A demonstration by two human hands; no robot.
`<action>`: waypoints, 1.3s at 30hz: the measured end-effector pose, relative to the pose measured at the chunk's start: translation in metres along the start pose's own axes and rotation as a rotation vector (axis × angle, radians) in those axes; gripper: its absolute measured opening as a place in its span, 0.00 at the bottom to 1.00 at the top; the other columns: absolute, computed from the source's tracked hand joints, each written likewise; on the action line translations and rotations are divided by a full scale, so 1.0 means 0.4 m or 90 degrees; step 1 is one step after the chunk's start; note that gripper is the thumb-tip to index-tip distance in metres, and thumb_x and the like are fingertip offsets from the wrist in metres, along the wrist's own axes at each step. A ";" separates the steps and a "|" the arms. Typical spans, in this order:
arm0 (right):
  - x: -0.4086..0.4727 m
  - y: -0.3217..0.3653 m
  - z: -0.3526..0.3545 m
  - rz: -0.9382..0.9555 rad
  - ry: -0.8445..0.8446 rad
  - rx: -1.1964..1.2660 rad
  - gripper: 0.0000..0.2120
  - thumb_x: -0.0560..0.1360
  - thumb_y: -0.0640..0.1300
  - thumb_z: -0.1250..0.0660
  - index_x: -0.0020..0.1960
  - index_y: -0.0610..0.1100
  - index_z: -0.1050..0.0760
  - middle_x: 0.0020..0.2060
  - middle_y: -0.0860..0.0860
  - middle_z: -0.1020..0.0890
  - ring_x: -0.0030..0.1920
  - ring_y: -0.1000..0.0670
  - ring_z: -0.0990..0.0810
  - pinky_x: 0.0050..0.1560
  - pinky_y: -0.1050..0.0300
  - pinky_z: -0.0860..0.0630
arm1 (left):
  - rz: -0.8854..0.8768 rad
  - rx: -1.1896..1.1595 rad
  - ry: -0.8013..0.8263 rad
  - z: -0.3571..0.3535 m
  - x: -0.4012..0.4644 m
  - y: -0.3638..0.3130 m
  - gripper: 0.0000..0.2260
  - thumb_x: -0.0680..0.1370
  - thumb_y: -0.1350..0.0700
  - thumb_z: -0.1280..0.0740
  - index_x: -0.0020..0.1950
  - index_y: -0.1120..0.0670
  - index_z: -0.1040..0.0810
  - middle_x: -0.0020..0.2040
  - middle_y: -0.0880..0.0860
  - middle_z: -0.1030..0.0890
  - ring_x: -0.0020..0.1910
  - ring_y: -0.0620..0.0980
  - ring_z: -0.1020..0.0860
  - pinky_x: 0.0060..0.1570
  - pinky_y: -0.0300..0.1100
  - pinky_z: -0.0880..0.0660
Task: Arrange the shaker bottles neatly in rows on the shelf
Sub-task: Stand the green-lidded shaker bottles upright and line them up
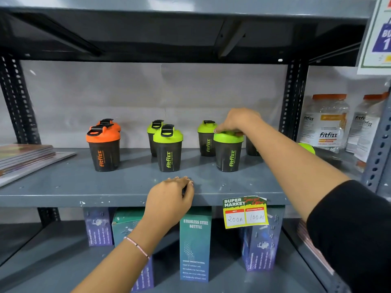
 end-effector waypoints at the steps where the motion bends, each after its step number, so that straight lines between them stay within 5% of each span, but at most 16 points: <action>1: -0.004 -0.003 0.002 -0.006 -0.004 -0.002 0.33 0.69 0.68 0.32 0.65 0.47 0.26 0.64 0.48 0.22 0.64 0.42 0.24 0.51 0.52 0.31 | -0.001 -0.002 0.002 0.000 -0.001 0.000 0.16 0.77 0.48 0.43 0.48 0.52 0.17 0.41 0.52 0.14 0.36 0.53 0.18 0.31 0.48 0.20; 4: -0.017 -0.018 0.003 -0.019 -0.016 0.017 0.37 0.68 0.74 0.38 0.63 0.46 0.25 0.63 0.47 0.21 0.64 0.42 0.23 0.56 0.50 0.29 | 0.000 -0.009 0.006 0.002 -0.001 0.002 0.16 0.77 0.48 0.43 0.48 0.52 0.17 0.41 0.52 0.14 0.36 0.53 0.19 0.33 0.48 0.20; 8: -0.049 -0.053 -0.009 -0.013 -0.026 0.131 0.38 0.68 0.78 0.47 0.43 0.43 0.23 0.36 0.45 0.16 0.39 0.44 0.18 0.52 0.51 0.23 | 0.020 -0.023 0.034 0.007 0.007 -0.005 0.13 0.79 0.51 0.39 0.47 0.53 0.17 0.33 0.52 0.17 0.32 0.54 0.21 0.32 0.46 0.22; 11: -0.077 -0.131 -0.021 -0.065 -0.169 0.252 0.38 0.69 0.76 0.47 0.52 0.42 0.22 0.51 0.43 0.17 0.54 0.40 0.20 0.50 0.49 0.26 | 0.045 -0.015 0.063 0.000 0.018 -0.002 0.12 0.78 0.53 0.38 0.40 0.54 0.18 0.24 0.54 0.24 0.26 0.55 0.25 0.27 0.44 0.26; 14: -0.138 -0.240 -0.065 -0.206 -0.385 0.203 0.33 0.70 0.66 0.34 0.66 0.45 0.30 0.64 0.41 0.27 0.65 0.38 0.29 0.57 0.42 0.31 | 0.052 -0.020 0.087 -0.022 0.024 -0.025 0.14 0.76 0.55 0.39 0.31 0.57 0.27 0.22 0.55 0.29 0.22 0.54 0.33 0.23 0.43 0.34; 17: -0.140 -0.329 -0.145 -0.320 -0.347 0.120 0.44 0.62 0.60 0.24 0.73 0.50 0.38 0.69 0.41 0.36 0.69 0.37 0.38 0.61 0.31 0.36 | 0.020 -0.048 0.099 -0.032 0.031 -0.081 0.14 0.76 0.54 0.39 0.32 0.57 0.29 0.23 0.55 0.29 0.22 0.51 0.36 0.23 0.43 0.34; 19: -0.125 -0.377 -0.192 -0.351 -0.286 0.108 0.44 0.61 0.55 0.21 0.72 0.53 0.37 0.70 0.41 0.37 0.70 0.36 0.40 0.62 0.25 0.38 | -0.012 -0.074 0.093 -0.033 0.037 -0.122 0.13 0.76 0.54 0.39 0.32 0.55 0.30 0.24 0.53 0.31 0.22 0.49 0.35 0.24 0.43 0.34; 22: -0.125 -0.415 -0.206 -0.311 -0.343 0.089 0.26 0.69 0.42 0.26 0.65 0.51 0.28 0.66 0.41 0.33 0.67 0.36 0.37 0.57 0.31 0.28 | -0.035 -0.113 0.101 -0.039 0.044 -0.166 0.12 0.77 0.53 0.39 0.33 0.53 0.29 0.25 0.50 0.31 0.24 0.47 0.32 0.24 0.41 0.35; 26: -0.129 -0.466 -0.179 -0.201 -0.359 0.161 0.14 0.74 0.44 0.28 0.59 0.49 0.20 0.61 0.42 0.28 0.63 0.36 0.32 0.51 0.41 0.24 | -0.042 -0.149 0.114 -0.053 0.045 -0.191 0.11 0.77 0.52 0.39 0.42 0.55 0.20 0.35 0.52 0.18 0.31 0.51 0.22 0.34 0.48 0.21; 33: -0.138 -0.481 -0.159 -0.153 -0.285 -0.028 0.26 0.66 0.44 0.20 0.59 0.43 0.26 0.58 0.41 0.29 0.58 0.37 0.28 0.44 0.44 0.24 | -0.043 -0.158 0.155 -0.066 0.036 -0.211 0.11 0.77 0.52 0.40 0.41 0.54 0.21 0.35 0.53 0.18 0.30 0.50 0.23 0.34 0.49 0.21; 39: -0.131 -0.518 -0.062 -0.038 -0.319 -0.166 0.20 0.71 0.46 0.25 0.60 0.46 0.26 0.61 0.46 0.26 0.62 0.42 0.29 0.56 0.40 0.28 | -0.032 -0.176 0.163 -0.074 0.040 -0.220 0.12 0.77 0.51 0.41 0.44 0.56 0.20 0.41 0.54 0.16 0.31 0.51 0.22 0.35 0.51 0.21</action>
Point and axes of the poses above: each hand's wrist, its own x-axis towards the middle knuckle, its own z-axis out of the back of the hand, y = z × x, the point moved 5 cm from there along x, towards the middle knuckle
